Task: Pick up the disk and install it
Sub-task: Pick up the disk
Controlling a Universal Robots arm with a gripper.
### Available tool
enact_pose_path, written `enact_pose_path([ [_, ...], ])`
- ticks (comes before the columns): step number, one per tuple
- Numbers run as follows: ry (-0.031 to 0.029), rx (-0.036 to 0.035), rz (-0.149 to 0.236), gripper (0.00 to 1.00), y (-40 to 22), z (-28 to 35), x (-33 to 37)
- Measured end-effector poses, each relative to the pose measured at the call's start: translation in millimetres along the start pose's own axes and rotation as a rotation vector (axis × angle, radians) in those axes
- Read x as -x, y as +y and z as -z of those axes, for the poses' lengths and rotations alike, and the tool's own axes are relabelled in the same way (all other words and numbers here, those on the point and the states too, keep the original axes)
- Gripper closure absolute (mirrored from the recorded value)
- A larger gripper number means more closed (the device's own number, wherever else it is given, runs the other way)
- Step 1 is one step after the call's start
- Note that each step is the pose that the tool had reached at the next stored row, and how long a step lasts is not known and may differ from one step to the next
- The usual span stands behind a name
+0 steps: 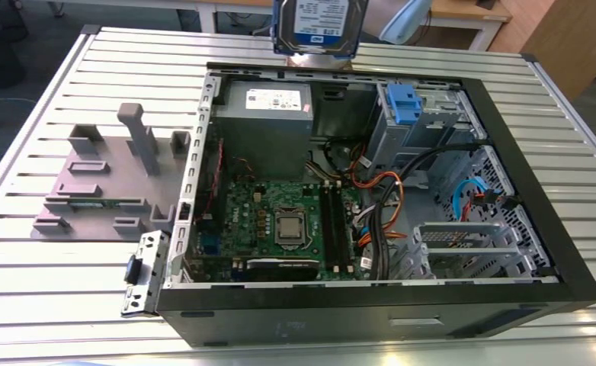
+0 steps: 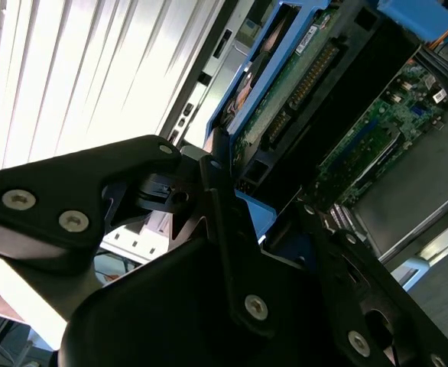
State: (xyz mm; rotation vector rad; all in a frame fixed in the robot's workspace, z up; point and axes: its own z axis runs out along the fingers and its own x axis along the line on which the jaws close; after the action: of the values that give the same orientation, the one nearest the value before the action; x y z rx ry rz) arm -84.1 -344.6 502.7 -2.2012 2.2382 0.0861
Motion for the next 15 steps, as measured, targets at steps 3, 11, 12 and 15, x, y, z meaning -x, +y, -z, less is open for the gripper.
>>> enact_pose_path([
  [3, 0.0000, 0.0000, 0.000, 0.63, -1.7, 0.0, 0.0],
  [11, 0.0000, 0.0000, 0.000, 0.63, -6.4, 0.2, 0.1],
  [12, 0.0000, 0.0000, 0.000, 0.63, -7.0, 0.2, 0.1],
  [15, 0.0000, -0.0001, 0.000, 0.63, -8.7, 0.3, 0.2],
])
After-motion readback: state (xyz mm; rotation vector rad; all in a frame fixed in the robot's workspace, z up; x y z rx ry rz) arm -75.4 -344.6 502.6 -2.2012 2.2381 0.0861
